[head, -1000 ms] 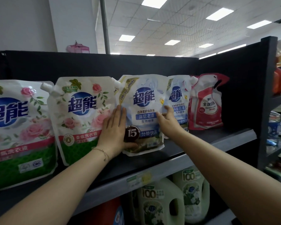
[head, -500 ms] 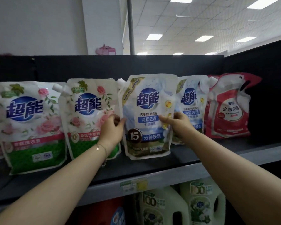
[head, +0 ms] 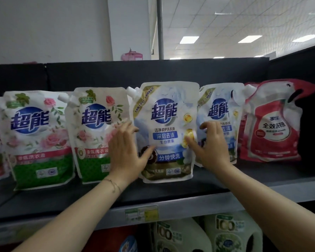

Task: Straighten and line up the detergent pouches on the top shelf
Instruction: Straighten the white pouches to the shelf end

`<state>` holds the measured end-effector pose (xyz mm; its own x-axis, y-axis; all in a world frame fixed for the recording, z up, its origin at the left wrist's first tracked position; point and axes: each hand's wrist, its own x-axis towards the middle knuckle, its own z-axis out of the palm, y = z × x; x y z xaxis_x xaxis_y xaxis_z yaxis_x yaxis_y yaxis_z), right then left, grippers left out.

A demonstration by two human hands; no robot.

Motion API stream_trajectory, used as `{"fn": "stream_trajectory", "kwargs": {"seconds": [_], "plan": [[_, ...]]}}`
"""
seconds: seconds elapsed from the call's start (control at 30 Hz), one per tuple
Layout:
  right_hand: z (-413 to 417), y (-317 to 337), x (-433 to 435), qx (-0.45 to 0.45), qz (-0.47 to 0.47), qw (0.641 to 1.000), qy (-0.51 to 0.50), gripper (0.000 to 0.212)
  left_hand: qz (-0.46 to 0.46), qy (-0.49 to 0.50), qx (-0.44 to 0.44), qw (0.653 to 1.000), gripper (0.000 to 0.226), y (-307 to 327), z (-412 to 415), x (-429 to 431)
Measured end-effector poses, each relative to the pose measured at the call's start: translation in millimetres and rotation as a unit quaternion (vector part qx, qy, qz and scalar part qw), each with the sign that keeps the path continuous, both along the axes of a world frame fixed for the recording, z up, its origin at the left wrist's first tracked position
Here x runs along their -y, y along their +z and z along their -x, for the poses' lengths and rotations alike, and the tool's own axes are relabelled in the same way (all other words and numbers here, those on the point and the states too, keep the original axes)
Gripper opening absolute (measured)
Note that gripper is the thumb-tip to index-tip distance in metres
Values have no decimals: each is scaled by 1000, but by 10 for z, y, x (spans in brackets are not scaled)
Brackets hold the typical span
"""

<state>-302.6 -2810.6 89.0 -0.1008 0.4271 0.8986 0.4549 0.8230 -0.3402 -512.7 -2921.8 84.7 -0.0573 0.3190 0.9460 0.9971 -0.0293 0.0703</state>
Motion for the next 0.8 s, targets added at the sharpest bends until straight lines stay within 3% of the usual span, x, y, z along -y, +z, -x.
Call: {"fn": "stream_trajectory", "kwargs": {"seconds": [0.1,0.2,0.43,0.8], "plan": [[172,-44,60,144,-118,982,-9,63,129,16,-128,983,95,-66,-88,-60],[305,-68,68,228,-145,963,24,84,178,25,-161,971,107,-98,-112,-128],[156,-132,44,297,-94,943,118,115,180,37,-174,967,114,-285,-46,-58],[155,-193,87,284,-94,947,114,113,173,35,-172,969,103,-287,-45,-11]]}}
